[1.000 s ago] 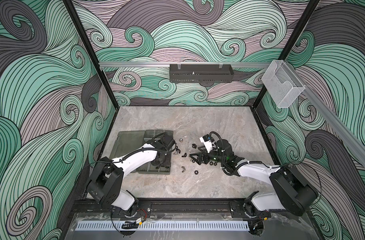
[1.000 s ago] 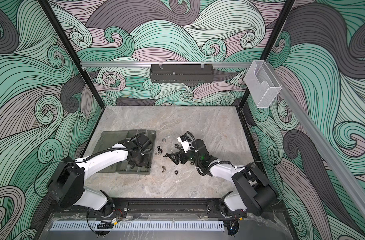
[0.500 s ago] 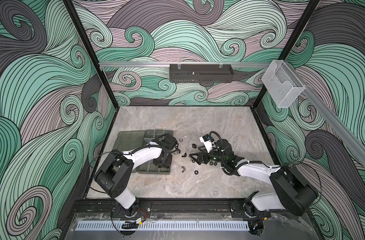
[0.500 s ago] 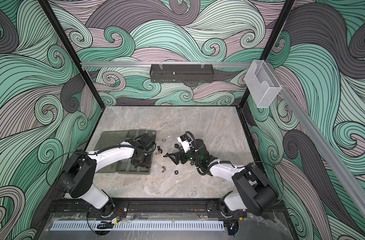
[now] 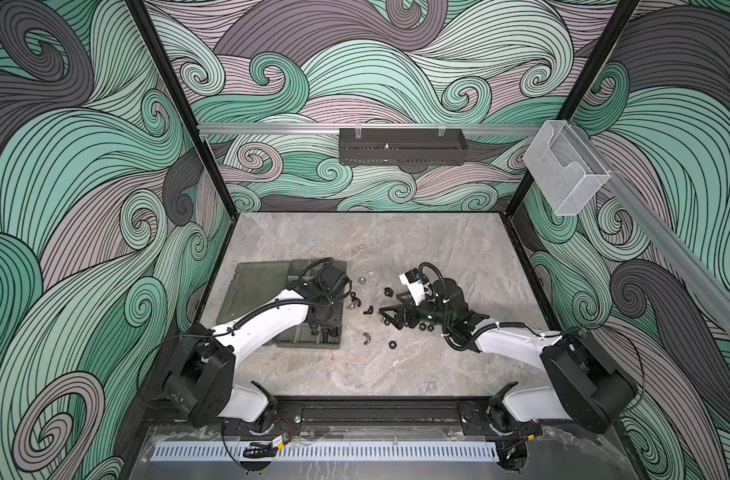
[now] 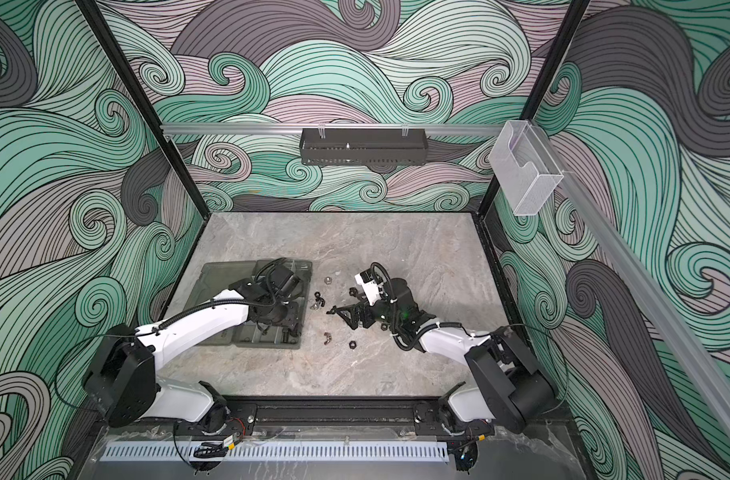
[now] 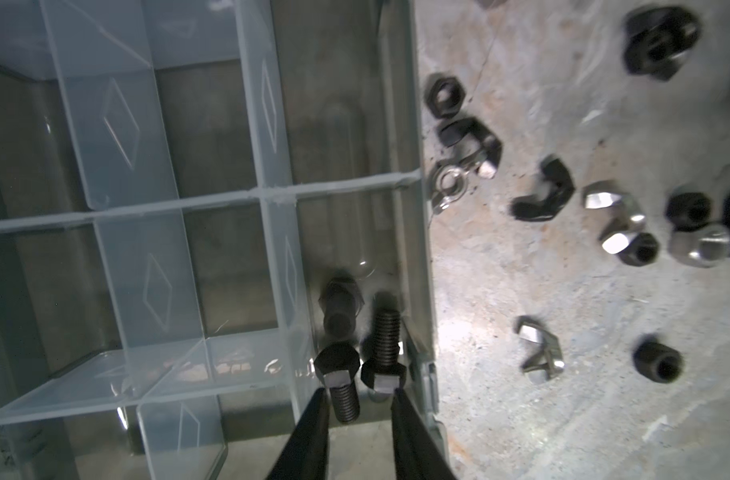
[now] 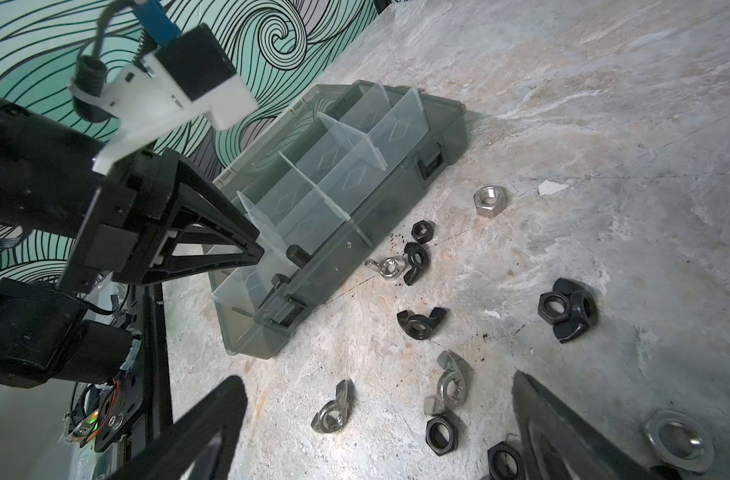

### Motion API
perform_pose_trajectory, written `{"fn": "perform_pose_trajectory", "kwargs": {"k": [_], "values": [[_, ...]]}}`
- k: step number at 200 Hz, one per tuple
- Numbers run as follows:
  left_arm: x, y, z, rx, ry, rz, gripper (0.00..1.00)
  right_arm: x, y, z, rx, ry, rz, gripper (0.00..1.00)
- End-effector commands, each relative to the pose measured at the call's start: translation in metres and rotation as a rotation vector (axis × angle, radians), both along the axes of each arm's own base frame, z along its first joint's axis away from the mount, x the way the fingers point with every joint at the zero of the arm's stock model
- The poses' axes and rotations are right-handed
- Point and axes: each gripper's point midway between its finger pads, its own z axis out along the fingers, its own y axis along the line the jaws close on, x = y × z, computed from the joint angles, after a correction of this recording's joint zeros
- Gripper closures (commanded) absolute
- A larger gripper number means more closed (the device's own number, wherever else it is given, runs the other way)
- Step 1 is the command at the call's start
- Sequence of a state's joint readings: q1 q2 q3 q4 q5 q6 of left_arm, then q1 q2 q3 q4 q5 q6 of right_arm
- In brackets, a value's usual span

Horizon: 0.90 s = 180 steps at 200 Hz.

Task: Sort the screws and nuts into containers
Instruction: 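Open the left gripper to drop the bolt into the compartment, then move the open left gripper back over the pile of nuts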

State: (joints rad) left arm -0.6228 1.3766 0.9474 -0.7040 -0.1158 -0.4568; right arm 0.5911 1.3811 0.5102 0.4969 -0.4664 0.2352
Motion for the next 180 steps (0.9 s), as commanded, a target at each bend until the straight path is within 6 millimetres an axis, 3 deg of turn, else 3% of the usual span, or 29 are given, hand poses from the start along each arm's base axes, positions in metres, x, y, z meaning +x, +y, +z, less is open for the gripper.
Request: {"fn": "perform_pose_trajectory", "kwargs": {"k": [1,21,24,56,100,180], "values": [[0.011,-0.02,0.016,-0.073,-0.045,-0.066,0.69,0.005,-0.006,0.005,-0.02,-0.037,-0.027,0.01],[0.023,-0.032,0.023,-0.09,-0.066,-0.094,0.69,0.007,-0.011,0.005,-0.018,-0.03,-0.042,0.01],[0.024,-0.034,0.016,-0.078,-0.043,-0.095,0.69,0.007,-0.011,0.005,-0.019,-0.031,-0.045,0.01],[0.037,-0.062,0.009,-0.106,-0.032,-0.142,0.69,0.016,-0.028,-0.001,-0.01,0.018,-0.126,0.01],[0.05,-0.105,-0.004,-0.168,0.022,-0.187,0.69,0.037,-0.075,-0.011,-0.023,0.058,-0.343,0.01],[0.045,-0.138,-0.043,-0.13,0.121,-0.248,0.71,0.038,-0.064,-0.012,0.015,0.084,-0.286,0.01]]}}
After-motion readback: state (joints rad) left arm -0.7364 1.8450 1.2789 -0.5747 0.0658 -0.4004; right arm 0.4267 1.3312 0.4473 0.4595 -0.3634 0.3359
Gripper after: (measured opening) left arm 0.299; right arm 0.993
